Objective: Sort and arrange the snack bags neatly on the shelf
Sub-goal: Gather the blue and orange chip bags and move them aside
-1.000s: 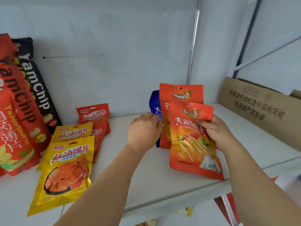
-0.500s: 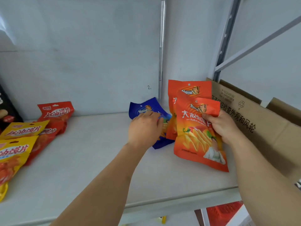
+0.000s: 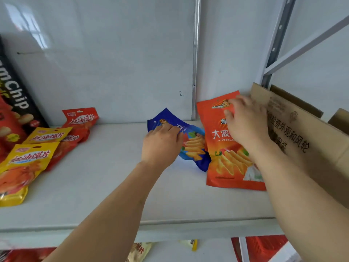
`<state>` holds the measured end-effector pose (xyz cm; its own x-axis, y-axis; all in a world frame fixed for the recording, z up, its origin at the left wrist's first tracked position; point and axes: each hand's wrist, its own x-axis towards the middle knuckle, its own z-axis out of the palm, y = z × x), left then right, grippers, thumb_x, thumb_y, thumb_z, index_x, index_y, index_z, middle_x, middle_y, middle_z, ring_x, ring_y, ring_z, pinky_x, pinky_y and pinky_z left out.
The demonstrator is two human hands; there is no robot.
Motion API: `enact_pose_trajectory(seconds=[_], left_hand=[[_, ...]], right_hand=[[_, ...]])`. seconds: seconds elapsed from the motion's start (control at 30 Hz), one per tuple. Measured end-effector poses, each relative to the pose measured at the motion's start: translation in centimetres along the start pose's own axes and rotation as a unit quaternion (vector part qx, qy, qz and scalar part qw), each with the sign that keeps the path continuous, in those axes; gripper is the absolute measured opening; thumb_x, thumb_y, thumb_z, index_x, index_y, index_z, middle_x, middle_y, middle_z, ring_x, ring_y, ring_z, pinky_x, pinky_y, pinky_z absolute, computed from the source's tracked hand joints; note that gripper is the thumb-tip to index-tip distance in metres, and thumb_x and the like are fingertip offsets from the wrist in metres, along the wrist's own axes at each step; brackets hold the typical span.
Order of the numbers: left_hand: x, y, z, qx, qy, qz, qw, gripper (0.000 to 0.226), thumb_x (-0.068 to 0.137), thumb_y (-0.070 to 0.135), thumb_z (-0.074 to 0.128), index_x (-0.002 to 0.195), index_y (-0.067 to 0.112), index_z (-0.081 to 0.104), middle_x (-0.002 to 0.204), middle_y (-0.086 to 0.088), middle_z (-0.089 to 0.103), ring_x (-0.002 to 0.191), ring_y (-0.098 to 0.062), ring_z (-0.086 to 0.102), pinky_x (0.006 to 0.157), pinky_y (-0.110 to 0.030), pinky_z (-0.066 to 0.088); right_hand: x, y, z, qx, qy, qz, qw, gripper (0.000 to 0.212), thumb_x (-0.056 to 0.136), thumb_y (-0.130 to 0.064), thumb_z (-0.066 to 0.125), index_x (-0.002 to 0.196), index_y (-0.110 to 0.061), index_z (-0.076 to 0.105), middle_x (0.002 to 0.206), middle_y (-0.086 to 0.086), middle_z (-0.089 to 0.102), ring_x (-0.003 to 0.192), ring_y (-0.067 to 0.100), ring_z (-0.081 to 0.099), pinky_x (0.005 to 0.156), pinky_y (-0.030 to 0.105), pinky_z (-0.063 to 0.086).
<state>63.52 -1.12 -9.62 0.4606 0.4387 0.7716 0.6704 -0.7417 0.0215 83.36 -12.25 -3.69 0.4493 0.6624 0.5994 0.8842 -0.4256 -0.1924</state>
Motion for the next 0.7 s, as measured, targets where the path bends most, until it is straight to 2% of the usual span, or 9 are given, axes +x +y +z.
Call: enact_pose_trajectory(seconds=[0.1, 0.23, 0.3, 0.43, 0.6, 0.7], left_hand=[[-1.7, -3.3, -1.7, 0.039, -0.013, 0.024, 0.999, 0.035, 0.089, 0.031, 0.044, 0.071, 0.015, 0.069, 0.069, -0.002, 0.065, 0.056, -0.026, 0.061, 0.051, -0.030, 0.044], [-4.9, -9.0, -5.7, 0.087, -0.039, 0.026, 0.995, 0.040, 0.090, 0.033, 0.040, 0.077, 0.014, 0.073, 0.076, -0.002, 0.070, 0.063, -0.027, 0.065, 0.057, -0.034, 0.050], [-6.7, -12.1, -8.2, 0.107, -0.037, 0.019, 0.993, 0.039, 0.090, 0.032, 0.041, 0.076, 0.015, 0.073, 0.075, -0.002, 0.070, 0.063, -0.028, 0.065, 0.056, -0.034, 0.050], [-10.6, -18.3, -13.9, 0.155, -0.044, -0.011, 0.987, 0.026, 0.088, 0.029, 0.054, 0.076, 0.016, 0.073, 0.076, -0.001, 0.069, 0.067, -0.027, 0.065, 0.057, -0.033, 0.050], [-15.5, -25.9, -20.5, 0.190, -0.056, -0.038, 0.979, 0.012, 0.081, 0.024, 0.068, 0.073, 0.017, 0.071, 0.073, -0.002, 0.067, 0.067, -0.029, 0.066, 0.060, -0.034, 0.051], [-17.8, -29.9, -23.8, 0.207, -0.061, -0.059, 0.975, 0.029, 0.089, 0.031, 0.050, 0.078, 0.017, 0.073, 0.078, -0.001, 0.069, 0.070, -0.029, 0.067, 0.063, -0.036, 0.053]], right_hand=[[-1.8, -5.4, 0.7, -0.029, -0.030, -0.145, 0.989, 0.027, 0.099, -0.027, 0.048, 0.118, -0.015, 0.062, 0.123, 0.006, 0.062, 0.113, 0.031, 0.056, 0.094, 0.043, 0.039], [-4.5, -12.7, 2.0, -0.041, -0.080, -0.265, 0.960, 0.022, 0.097, -0.028, 0.051, 0.111, -0.016, 0.063, 0.113, 0.005, 0.065, 0.103, 0.030, 0.059, 0.086, 0.041, 0.044], [-5.8, -16.4, 2.4, -0.032, -0.086, -0.292, 0.952, 0.023, 0.098, -0.030, 0.047, 0.106, -0.017, 0.064, 0.111, 0.004, 0.066, 0.102, 0.030, 0.059, 0.084, 0.040, 0.043], [-8.4, -24.1, 3.3, 0.009, -0.110, -0.323, 0.940, 0.030, 0.102, -0.032, 0.039, 0.117, -0.020, 0.062, 0.121, 0.000, 0.062, 0.111, 0.026, 0.056, 0.092, 0.039, 0.038], [-11.8, -34.6, 3.2, 0.045, -0.125, -0.356, 0.925, 0.031, 0.103, -0.032, 0.036, 0.119, -0.021, 0.060, 0.125, -0.001, 0.061, 0.114, 0.025, 0.054, 0.095, 0.039, 0.039], [-14.0, -40.3, 3.2, 0.057, -0.121, -0.372, 0.919, 0.029, 0.102, -0.032, 0.038, 0.115, -0.020, 0.062, 0.120, -0.001, 0.062, 0.112, 0.026, 0.054, 0.092, 0.039, 0.039]])
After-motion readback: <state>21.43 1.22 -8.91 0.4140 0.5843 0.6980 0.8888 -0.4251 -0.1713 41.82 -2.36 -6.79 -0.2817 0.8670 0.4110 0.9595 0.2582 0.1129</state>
